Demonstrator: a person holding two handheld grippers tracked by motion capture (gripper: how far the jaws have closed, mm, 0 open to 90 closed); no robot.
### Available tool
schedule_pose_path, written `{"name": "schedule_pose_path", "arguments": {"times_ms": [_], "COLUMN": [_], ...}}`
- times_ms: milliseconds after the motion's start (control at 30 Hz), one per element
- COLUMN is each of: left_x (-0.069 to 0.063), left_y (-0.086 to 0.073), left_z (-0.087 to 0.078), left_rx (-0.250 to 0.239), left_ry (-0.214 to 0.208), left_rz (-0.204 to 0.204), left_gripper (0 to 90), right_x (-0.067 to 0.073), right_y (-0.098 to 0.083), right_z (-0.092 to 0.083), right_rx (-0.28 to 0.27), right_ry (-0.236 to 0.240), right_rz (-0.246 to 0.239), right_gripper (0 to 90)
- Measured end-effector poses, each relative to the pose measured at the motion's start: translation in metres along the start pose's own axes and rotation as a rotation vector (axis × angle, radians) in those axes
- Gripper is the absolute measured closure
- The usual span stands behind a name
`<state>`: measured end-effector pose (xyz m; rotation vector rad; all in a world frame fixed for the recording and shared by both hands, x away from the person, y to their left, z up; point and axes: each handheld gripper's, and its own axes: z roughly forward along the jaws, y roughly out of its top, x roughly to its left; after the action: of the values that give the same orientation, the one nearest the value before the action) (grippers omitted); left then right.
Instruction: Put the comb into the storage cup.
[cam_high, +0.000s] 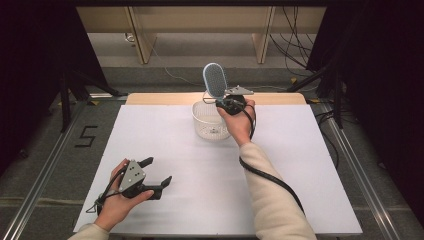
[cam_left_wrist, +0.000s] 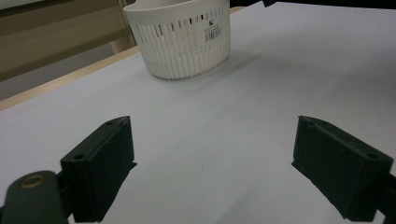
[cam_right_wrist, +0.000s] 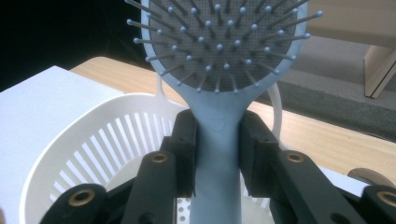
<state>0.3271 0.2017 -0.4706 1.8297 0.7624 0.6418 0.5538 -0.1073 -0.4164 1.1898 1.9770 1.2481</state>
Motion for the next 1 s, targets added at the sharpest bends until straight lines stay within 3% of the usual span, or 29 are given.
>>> {"name": "schedule_pose_path", "arguments": {"times_ms": [733, 1000], "left_x": [-0.0003, -0.0003], "left_y": [0.0, 0.0002], "left_z": [0.0002, 0.0], "left_rx": [0.0, 0.001], "left_ry": [-0.003, -0.003], "left_rz": [-0.002, 0.002], "left_gripper": [12.0, 12.0], "right_x": [0.0008, 0.0008], "right_y": [-0.0073, -0.0093], "right_z": [-0.0005, 0.0], "right_rx": [0.018, 0.048], "right_ry": [0.013, 0.027], "right_rz": [-0.007, -0.009], "right_gripper": [69.8, 68.6]}}
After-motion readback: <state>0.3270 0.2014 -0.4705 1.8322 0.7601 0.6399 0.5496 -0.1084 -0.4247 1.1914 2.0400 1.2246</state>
